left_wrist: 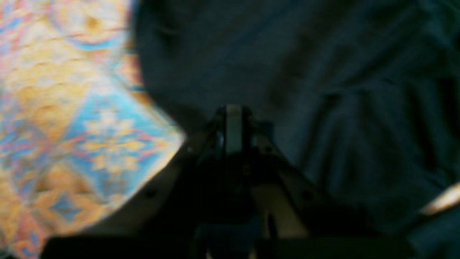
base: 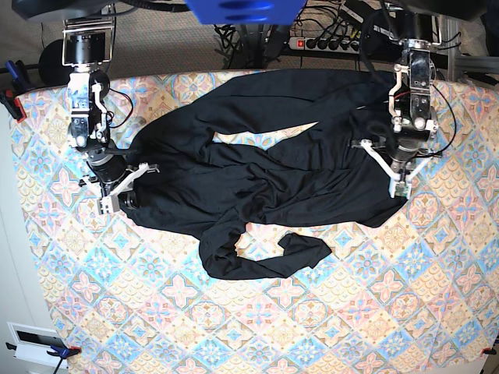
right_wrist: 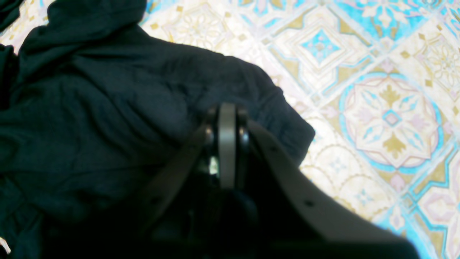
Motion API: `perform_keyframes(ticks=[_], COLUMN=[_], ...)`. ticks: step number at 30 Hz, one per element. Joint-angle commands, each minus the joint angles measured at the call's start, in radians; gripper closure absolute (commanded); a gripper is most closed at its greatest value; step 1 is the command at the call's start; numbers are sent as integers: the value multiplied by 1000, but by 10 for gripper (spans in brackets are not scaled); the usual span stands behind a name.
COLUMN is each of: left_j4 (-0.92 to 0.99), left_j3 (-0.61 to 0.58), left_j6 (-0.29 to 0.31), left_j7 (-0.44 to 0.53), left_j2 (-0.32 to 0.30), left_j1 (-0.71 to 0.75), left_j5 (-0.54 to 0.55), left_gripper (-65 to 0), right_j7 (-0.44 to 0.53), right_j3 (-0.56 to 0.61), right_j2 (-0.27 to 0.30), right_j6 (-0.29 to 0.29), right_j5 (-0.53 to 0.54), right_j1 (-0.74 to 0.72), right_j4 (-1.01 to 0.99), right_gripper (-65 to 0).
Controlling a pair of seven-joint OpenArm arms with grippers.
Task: Layout the t-shirt on the table in an organized manner, then fold the t-shirt properly
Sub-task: 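Release the left gripper's corner and move it over the shirt body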
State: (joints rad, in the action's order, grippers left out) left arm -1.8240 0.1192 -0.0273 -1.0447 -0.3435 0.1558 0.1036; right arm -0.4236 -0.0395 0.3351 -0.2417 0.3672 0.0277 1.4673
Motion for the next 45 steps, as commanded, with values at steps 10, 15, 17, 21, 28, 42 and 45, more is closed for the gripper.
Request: perform_keyframes(ticks=[10, 15, 17, 21, 28, 42, 45], left_j4=[-21, -21, -21, -21, -21, -15, 7], left_j3=[-36, -114, -132, -135, -134, -137, -138], left_j6=[-3, -3, -3, -3, -3, -3, -3], left_j7=[10, 8, 8, 8, -15, -33, -33], left_j2=[-10, -12, -13, -15, -59, -61, -56], left_j1=[-6, 20, 20, 23, 23, 15, 18], left_j5=[5, -5, -5, -6, -8, -61, -103], left_gripper=[-98, -297, -354, -335, -244, -288, -325], right_j7=[27, 27, 27, 27, 27, 27, 27], right_j3=[-3, -3, -3, -3, -3, -3, -3], right_j2=[12, 12, 11, 11, 11, 8, 8], right_j6=[-2, -2, -2, -2, -2, -2, -2], right_j5=[8, 8, 8, 8, 8, 8, 8], right_j1=[-13, -13, -13, -13, -13, -12, -12], right_j4=[19, 14, 14, 14, 13, 13, 13], right_gripper=[0, 0, 0, 0, 0, 0, 0])
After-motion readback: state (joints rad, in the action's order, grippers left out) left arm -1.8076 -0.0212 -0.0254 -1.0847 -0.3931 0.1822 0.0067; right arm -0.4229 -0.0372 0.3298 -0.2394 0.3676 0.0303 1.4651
